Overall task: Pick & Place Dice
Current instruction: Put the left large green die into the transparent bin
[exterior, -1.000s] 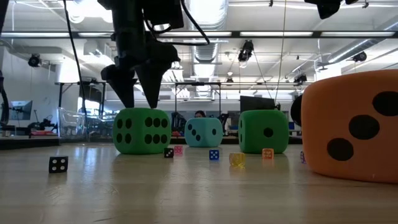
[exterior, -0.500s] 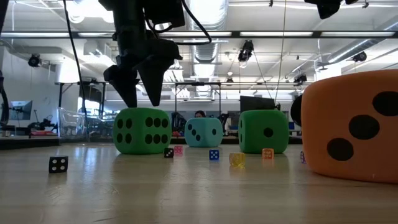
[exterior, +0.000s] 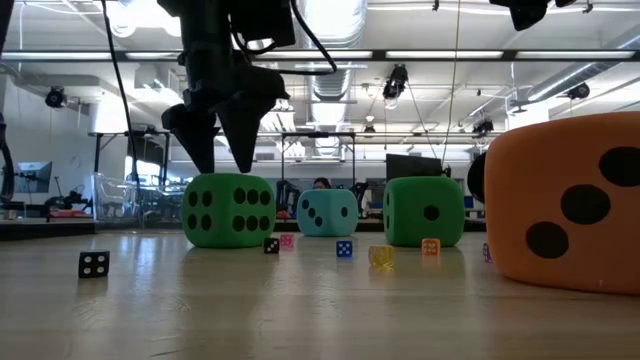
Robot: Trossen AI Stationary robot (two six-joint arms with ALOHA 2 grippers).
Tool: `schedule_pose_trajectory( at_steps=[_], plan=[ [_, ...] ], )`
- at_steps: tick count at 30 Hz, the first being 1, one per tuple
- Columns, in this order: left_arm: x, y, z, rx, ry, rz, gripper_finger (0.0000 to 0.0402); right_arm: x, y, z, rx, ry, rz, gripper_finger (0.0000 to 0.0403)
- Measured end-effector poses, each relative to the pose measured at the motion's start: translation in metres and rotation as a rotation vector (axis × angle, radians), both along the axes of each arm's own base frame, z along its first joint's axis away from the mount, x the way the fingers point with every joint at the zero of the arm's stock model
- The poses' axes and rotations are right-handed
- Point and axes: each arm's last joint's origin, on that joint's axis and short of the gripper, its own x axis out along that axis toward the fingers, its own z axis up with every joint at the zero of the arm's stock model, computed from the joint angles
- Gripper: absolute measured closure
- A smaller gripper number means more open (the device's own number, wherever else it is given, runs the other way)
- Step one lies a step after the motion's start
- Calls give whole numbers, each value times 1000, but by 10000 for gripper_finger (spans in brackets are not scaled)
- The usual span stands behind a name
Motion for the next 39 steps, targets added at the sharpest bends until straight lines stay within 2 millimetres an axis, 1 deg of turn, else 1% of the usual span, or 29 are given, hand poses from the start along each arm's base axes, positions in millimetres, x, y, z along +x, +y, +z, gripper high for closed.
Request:
schedule_pose_trajectory(
  at_steps=[7,32,39],
  plan=[
    [1,0,0,-14,-11,-20,2,0,0,0,-2,0,1,376],
    [0,1,0,1,-5,9,1,0,0,0,-1,0,1,376],
    [-2,1,-16,-41,-38,12,1,0,0,0,0,0,0,376]
  ],
)
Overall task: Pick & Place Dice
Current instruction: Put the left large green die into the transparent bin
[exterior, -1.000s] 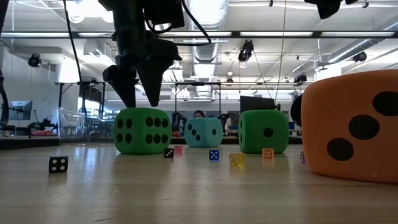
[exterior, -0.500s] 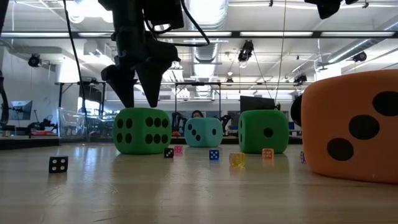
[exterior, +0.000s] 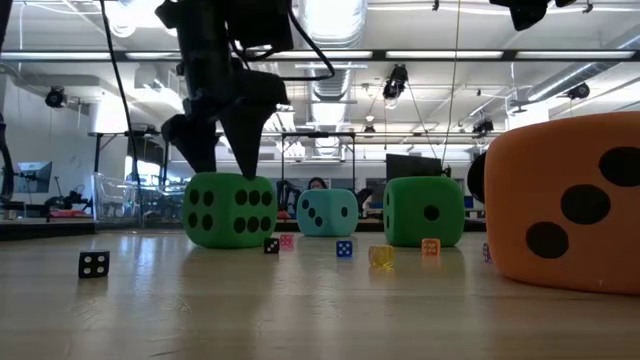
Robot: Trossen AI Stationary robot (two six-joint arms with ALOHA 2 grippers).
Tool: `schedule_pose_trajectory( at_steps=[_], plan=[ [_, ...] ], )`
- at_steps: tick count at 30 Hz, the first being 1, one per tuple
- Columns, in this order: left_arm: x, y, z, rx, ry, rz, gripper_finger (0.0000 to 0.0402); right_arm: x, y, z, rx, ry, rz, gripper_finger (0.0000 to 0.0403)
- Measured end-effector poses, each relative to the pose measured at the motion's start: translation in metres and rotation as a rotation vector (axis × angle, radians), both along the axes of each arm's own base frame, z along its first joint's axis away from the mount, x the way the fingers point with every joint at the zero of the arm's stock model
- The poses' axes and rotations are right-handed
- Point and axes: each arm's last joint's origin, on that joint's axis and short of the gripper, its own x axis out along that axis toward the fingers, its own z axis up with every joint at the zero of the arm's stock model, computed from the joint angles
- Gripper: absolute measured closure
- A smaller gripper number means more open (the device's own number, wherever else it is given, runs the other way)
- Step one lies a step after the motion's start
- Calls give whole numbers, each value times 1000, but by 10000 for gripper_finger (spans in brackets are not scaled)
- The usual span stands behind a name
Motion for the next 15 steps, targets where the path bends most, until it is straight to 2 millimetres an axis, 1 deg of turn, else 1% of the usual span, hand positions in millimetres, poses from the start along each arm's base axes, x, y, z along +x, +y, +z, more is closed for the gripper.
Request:
schedule_pose_trajectory(
  at_steps=[7,15],
  plan=[
    [-1,0,-1,1,-4,-8,1,0,0,0,-2,0,0,376],
    [-8,1,9,53,-11,-17,1,0,0,0,-2,0,1,376]
  ],
)
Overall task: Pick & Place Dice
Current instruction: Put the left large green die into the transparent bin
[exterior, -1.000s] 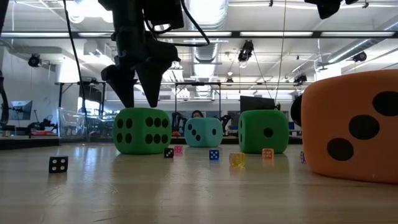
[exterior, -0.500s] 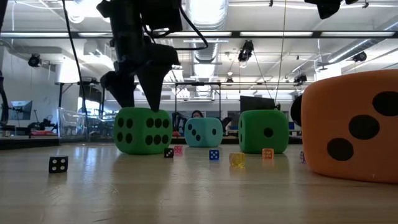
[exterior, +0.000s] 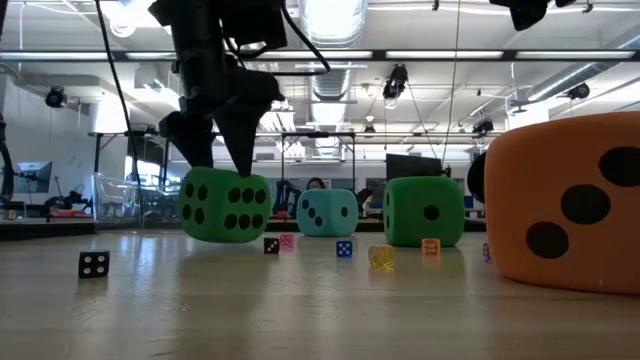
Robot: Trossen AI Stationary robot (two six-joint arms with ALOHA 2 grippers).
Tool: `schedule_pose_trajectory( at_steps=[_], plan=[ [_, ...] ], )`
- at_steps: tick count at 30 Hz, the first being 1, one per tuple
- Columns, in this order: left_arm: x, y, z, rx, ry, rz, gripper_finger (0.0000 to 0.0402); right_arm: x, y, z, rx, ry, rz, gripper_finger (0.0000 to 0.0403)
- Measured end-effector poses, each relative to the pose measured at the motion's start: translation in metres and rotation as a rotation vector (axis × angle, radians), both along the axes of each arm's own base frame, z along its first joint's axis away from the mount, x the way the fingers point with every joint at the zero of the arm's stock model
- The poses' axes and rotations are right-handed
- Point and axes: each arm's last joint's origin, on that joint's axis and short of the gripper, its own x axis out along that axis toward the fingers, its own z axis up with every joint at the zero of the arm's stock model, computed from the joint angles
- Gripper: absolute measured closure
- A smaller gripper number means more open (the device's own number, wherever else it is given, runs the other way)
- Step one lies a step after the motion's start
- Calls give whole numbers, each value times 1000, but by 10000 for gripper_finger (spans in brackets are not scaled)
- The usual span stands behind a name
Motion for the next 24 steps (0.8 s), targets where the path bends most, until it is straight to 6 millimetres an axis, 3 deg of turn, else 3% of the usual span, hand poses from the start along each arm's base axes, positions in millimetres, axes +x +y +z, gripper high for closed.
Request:
schedule_pose_trajectory(
  at_steps=[24],
  plan=[
    [-6,1,-6,48,83,0,2,0,0,0,1,-1,-1,376]
  ],
)
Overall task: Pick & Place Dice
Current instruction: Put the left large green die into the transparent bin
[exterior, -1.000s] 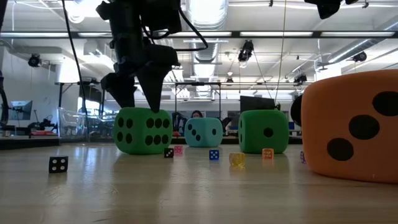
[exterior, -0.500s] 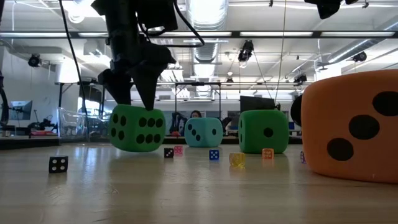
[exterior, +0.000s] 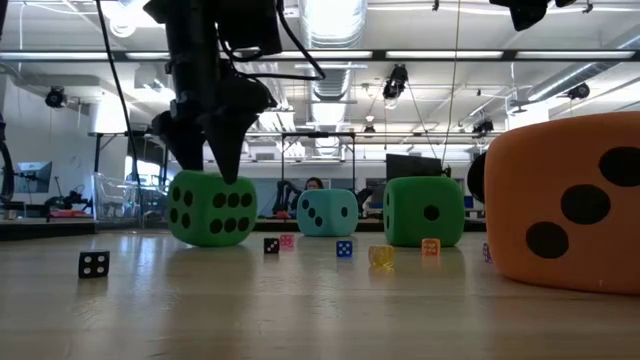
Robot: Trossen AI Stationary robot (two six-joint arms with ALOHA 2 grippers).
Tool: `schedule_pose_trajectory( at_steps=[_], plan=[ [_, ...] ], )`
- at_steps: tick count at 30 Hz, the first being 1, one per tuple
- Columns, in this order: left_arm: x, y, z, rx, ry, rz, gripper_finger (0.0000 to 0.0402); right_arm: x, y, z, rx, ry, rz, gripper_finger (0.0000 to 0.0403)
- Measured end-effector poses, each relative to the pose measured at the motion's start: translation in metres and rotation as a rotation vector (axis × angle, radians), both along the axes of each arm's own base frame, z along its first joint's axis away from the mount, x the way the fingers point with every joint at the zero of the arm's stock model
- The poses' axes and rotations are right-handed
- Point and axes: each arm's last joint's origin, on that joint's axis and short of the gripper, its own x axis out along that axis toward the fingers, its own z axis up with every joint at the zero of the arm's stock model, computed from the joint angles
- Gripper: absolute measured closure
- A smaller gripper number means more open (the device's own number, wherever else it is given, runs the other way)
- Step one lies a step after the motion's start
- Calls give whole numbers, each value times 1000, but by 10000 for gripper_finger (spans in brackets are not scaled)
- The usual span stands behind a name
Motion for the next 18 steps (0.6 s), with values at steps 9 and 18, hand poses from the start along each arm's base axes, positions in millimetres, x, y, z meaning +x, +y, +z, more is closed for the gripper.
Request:
schedule_pose_trajectory(
  at_steps=[9,18],
  plan=[
    [-5,2,-9,12,18,37,2,0,0,0,0,0,0,376],
    [-7,7,-13,19,26,58,1,0,0,0,0,0,0,376]
  ],
)
